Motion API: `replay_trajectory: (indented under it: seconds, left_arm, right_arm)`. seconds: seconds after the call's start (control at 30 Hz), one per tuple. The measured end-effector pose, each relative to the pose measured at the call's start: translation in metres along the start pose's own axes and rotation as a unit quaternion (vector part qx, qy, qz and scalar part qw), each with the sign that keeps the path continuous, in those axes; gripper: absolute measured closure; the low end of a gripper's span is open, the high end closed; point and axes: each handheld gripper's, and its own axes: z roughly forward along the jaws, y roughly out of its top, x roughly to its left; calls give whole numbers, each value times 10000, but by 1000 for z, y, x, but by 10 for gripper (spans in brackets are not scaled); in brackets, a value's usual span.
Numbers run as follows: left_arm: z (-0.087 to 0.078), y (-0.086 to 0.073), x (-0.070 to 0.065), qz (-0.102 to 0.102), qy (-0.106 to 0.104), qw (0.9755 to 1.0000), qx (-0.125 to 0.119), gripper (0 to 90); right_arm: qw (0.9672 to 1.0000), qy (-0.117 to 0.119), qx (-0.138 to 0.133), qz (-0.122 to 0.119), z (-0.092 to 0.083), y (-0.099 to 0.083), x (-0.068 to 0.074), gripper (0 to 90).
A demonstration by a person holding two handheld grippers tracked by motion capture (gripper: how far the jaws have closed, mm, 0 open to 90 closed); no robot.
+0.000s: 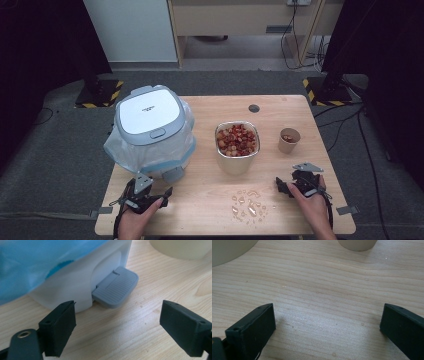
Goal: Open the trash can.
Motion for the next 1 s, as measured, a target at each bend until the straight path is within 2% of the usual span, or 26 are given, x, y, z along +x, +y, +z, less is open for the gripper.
replay_trajectory:
  seconds: [0.07,0.17,0.37,0.43,0.57,0.77,0.8,0.83,0.87,0.9,1.0]
  left_arm:
    - [-1,0,0,11,108,9999,-67,160]
    - [-2,0,-1,-6,142,9998,-108,177]
    - [-2,1,-3,100,170,9997,-109,225]
    - [-2,1,-3,91,157,9998,-122,228]
    - [-1,1,-4,100,99,9998,-109,247]
    - [-2,2,-7,188,37,9998,-113,313]
    - [-1,2,-8,198,10,9997,-128,352]
    - [-1,3,-8,184,-15,9997,-138,429]
    - [1,3,-8,192,-53,9997,-149,429]
    - [4,4,-8,189,-119,9997,-133,521]
    - [9,7,-10,230,-146,9995,-141,625]
  right_arm:
    - [10000,-6,-4,-5,0,0,0,5]
    - [10000,-7,-6,0,0,0,0,5]
    - [10000,22,-10,9,0,0,-1,16]
    - [10000,40,-50,-1,-1,1,-2,73]
    - [9999,104,-129,42,-4,2,-4,63]
    - [9998,92,-168,-42,-6,3,-3,68]
    - [9998,97,-158,-59,-6,3,-3,68]
    - [9998,103,-165,-94,-6,3,-3,73]
    - [9998,103,-165,-94,-6,3,-3,73]
    - [9998,72,-132,-127,-6,2,-3,76]
    - [9999,42,-103,-131,-6,2,-4,81]
